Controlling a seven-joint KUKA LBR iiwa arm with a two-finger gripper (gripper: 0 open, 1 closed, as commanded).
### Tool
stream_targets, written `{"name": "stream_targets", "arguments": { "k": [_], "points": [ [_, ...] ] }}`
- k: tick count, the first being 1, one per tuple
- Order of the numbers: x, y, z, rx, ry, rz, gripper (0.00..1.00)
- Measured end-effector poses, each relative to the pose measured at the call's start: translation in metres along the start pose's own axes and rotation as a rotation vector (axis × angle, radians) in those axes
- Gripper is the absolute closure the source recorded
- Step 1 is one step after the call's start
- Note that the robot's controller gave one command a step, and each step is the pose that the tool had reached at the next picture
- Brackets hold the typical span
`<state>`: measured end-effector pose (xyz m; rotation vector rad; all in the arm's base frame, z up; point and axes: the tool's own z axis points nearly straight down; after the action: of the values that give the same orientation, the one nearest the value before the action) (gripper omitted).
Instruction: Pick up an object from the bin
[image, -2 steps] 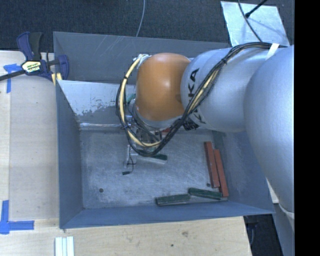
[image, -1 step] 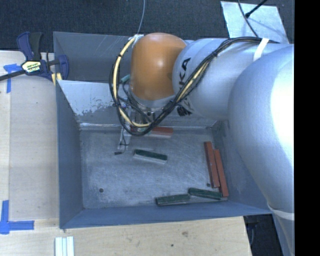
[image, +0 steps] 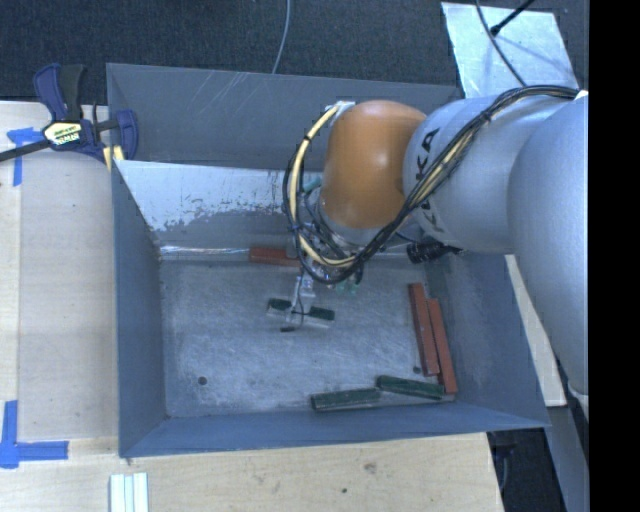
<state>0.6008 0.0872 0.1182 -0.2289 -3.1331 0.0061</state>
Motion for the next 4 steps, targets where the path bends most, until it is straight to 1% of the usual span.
{"name": "stream_targets", "arguments": {
  "k": [1, 2, 4],
  "points": [
    [0.003, -0.026, 0.044, -0.006, -0.004, 0.055, 0.00],
    [0.015, -0.018, 0.046, -0.006, -0.006, 0.160, 1.00],
    [0.015, -0.018, 0.045, -0.006, -0.005, 0.160, 1.00]
  ]
}}
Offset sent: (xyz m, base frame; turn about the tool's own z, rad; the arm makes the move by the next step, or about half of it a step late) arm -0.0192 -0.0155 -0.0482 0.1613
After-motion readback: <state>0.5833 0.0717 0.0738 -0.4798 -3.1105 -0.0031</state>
